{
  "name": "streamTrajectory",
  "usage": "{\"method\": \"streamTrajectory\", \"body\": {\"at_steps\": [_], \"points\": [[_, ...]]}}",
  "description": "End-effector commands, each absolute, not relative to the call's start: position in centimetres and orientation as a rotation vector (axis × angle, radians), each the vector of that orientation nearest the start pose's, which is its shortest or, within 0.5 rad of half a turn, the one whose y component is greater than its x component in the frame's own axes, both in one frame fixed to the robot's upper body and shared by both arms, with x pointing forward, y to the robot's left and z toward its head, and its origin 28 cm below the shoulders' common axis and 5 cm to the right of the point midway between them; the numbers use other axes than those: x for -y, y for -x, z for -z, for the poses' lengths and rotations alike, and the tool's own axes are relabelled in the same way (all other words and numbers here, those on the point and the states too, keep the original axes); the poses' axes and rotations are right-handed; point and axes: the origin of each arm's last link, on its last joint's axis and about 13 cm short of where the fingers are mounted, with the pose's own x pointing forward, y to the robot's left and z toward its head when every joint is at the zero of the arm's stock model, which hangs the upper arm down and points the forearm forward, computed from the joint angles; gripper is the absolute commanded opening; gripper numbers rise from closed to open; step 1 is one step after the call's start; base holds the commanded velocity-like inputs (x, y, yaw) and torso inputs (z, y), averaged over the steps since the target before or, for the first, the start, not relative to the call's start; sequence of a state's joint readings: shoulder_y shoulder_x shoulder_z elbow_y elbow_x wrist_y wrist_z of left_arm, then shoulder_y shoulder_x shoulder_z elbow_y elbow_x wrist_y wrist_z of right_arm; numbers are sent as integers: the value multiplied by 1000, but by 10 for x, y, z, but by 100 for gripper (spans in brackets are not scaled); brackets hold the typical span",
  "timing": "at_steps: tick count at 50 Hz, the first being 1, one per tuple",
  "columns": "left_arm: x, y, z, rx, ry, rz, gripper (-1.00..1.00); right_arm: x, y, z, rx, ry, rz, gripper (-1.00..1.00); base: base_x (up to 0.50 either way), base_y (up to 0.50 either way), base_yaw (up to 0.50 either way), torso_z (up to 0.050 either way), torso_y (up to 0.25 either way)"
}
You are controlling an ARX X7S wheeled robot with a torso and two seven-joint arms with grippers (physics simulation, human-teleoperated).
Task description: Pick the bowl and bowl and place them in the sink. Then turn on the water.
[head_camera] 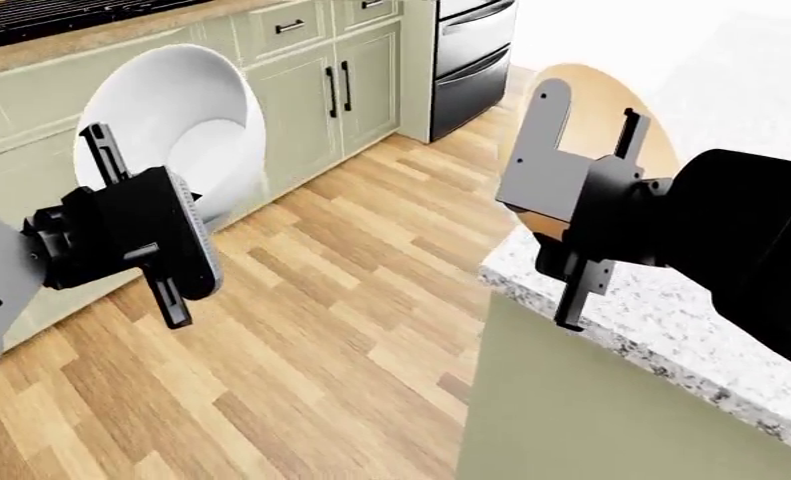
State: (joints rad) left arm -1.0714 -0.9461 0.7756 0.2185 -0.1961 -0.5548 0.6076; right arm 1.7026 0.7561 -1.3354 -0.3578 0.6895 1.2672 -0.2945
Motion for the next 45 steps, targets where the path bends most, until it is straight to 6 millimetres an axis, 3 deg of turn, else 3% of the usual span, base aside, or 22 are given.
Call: {"method": "streamTrajectory", "body": {"at_steps": [1,45], "points": [[-326,-299,-277,-48,-1048,606,-100,146,-288,-317,-392,1125,-496,-100,0,0,500,0,0],[-326,-299,-274,-47,-1052,606,-100,146,-291,-313,-392,1123,-501,-100,0,0,500,0,1]]}}
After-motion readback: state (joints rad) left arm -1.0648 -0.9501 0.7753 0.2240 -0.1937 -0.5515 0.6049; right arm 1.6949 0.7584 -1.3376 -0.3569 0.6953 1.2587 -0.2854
